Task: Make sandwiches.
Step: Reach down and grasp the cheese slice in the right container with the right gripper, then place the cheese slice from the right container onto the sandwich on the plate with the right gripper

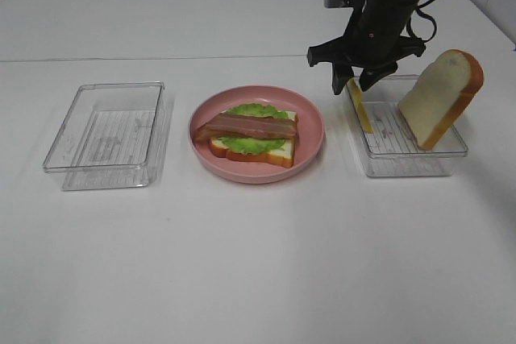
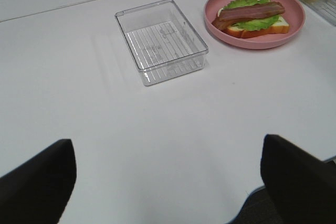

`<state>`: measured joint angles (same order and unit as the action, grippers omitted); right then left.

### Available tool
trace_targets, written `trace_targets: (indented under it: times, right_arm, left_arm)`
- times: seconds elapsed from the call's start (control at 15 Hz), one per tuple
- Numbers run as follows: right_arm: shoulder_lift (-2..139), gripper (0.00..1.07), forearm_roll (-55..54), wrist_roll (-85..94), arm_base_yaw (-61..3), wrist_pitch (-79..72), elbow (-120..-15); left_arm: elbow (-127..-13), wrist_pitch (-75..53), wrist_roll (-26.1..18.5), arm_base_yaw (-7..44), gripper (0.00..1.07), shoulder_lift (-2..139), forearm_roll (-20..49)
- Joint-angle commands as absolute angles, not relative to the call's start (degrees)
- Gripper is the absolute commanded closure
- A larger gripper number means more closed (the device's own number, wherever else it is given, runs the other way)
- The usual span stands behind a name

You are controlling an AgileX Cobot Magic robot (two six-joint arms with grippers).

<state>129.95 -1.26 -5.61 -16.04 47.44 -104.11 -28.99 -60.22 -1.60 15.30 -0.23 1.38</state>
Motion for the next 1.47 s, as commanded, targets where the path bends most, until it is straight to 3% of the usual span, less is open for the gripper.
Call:
trace_targets:
  times: [0.07, 0.33, 1.13, 1.47]
  right_arm:
    - [130.06, 0.74, -1.03, -5.21, -15.81, 46.75, -104.51]
    - [130.06, 1.07, -0.86, -5.21, -15.81, 46.75, -104.51]
    - [119.00, 1.07, -1.95, -3.90, -16.04, 50.76, -104.51]
    - [115.68, 1.07, -21.77, 6.47, -16.04, 53.97, -104.39]
  left_arm:
    - [-28.71, -59.59, -1.43, 15.30, 0.17, -1.66, 1.32]
    - [-28.71, -59.59, -1.43, 15.30, 0.17, -1.66, 1.32]
    - [-28.71, -59.59, -1.43, 15.30, 0.17, -1.66, 1.32]
    - [-28.71, -59.59, -1.43, 15.30, 0.17, -1.66, 1.32]
